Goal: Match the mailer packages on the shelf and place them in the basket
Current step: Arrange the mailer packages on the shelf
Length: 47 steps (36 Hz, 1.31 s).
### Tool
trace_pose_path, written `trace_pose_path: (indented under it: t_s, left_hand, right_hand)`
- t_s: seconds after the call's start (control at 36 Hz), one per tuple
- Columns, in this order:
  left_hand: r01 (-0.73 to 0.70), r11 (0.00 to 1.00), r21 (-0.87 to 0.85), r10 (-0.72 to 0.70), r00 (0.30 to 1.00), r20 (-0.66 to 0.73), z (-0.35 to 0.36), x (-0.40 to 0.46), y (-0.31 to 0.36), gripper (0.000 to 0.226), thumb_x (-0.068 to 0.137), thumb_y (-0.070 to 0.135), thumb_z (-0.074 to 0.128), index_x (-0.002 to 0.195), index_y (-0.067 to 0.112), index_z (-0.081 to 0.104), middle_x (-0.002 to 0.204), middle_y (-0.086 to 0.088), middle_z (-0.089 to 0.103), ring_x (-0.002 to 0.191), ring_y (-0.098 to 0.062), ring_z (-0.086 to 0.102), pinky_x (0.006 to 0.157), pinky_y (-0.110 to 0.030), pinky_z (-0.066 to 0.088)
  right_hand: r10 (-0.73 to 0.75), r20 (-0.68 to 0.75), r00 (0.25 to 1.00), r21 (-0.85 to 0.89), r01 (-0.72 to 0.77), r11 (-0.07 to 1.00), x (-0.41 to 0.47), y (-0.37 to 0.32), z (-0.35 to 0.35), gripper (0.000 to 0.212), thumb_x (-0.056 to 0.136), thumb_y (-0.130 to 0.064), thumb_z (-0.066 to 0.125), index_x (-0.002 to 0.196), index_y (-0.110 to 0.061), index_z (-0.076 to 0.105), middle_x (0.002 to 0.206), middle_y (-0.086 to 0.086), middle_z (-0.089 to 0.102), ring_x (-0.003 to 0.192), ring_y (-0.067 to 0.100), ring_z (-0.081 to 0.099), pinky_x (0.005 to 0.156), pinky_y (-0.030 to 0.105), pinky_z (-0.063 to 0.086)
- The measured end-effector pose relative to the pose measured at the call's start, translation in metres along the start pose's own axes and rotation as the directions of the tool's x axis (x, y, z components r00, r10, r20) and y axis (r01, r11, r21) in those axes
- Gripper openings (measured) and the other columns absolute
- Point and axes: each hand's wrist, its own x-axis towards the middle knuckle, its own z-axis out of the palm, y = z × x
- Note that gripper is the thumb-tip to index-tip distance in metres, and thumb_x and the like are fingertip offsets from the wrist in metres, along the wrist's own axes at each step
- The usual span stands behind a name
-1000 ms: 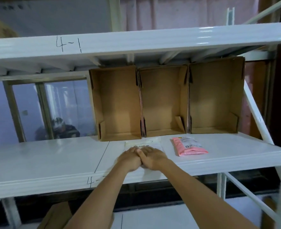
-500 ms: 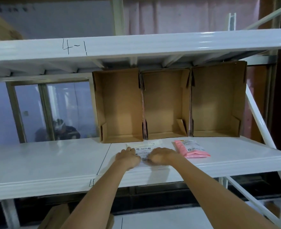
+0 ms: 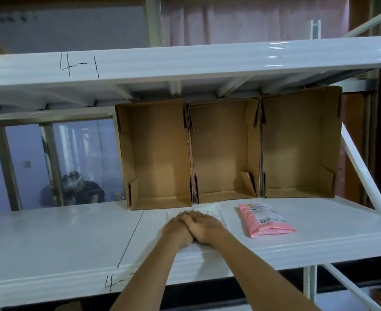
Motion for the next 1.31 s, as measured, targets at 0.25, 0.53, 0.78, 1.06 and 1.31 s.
trace_pose_path:
  t_s: [0.25,0.53,0.78,1.06,1.31]
  left_hand:
    - [0.03,0.998,-0.051,-0.027,0.997,0.066,0.001,0.006,-0.007,0.055,0.104,0.027,0.023,0.153,0.007,0.009,0.161,-0.01,-0.002,0.149,-0.021,0.001,0.122,-0.036,0.007]
    - [0.073,0.997,-0.035,-0.071,0.996,0.053,0.001,0.009,-0.015,0.058,0.104,0.035,0.014,0.153,0.007,0.0,0.161,-0.006,-0.007,0.149,-0.017,-0.004,0.12,-0.028,0.0]
    - [0.144,0.989,0.02,-0.145,0.986,0.083,-0.012,0.017,-0.01,0.06,0.099,0.04,0.029,0.151,0.011,0.022,0.159,-0.007,0.02,0.143,-0.026,0.024,0.117,-0.038,0.024]
    - [-0.034,0.999,0.025,0.034,0.999,-0.002,0.0,0.03,-0.011,0.062,0.1,0.037,0.037,0.154,0.022,0.011,0.162,0.002,0.007,0.148,-0.015,0.01,0.121,-0.032,0.011]
    - [0.163,0.986,0.042,-0.166,0.984,0.071,0.003,0.036,-0.013,0.071,0.097,0.052,0.02,0.154,0.016,0.0,0.162,0.0,-0.007,0.149,-0.017,-0.003,0.122,-0.036,0.004]
  right_hand:
    - [0.076,0.048,0.996,-0.223,-0.064,0.973,0.005,0.032,-0.003,0.067,0.101,-0.052,0.007,0.156,-0.013,0.008,0.163,0.001,0.003,0.15,0.016,0.004,0.122,0.036,0.006]
    - [0.112,0.031,0.993,-0.303,-0.098,0.948,0.006,0.042,-0.003,0.072,0.099,-0.055,0.015,0.156,-0.012,0.002,0.163,0.004,-0.001,0.15,0.02,0.002,0.121,0.041,0.007]
    - [0.154,-0.063,0.986,-0.402,-0.166,0.9,0.011,0.029,-0.011,0.063,0.097,-0.053,0.021,0.137,-0.011,0.047,0.142,0.011,0.049,0.13,0.025,0.045,0.112,0.049,0.025]
    - [-0.017,-0.043,0.999,-0.172,0.009,0.985,0.028,0.018,-0.002,0.053,0.104,-0.033,0.015,0.153,-0.015,0.025,0.159,0.004,0.024,0.146,0.017,0.022,0.116,0.035,0.021]
    - [0.174,-0.019,0.985,-0.209,-0.174,0.962,0.037,0.026,0.004,0.064,0.1,-0.045,0.007,0.155,-0.015,0.016,0.163,0.001,0.01,0.15,0.015,0.009,0.121,0.035,0.008]
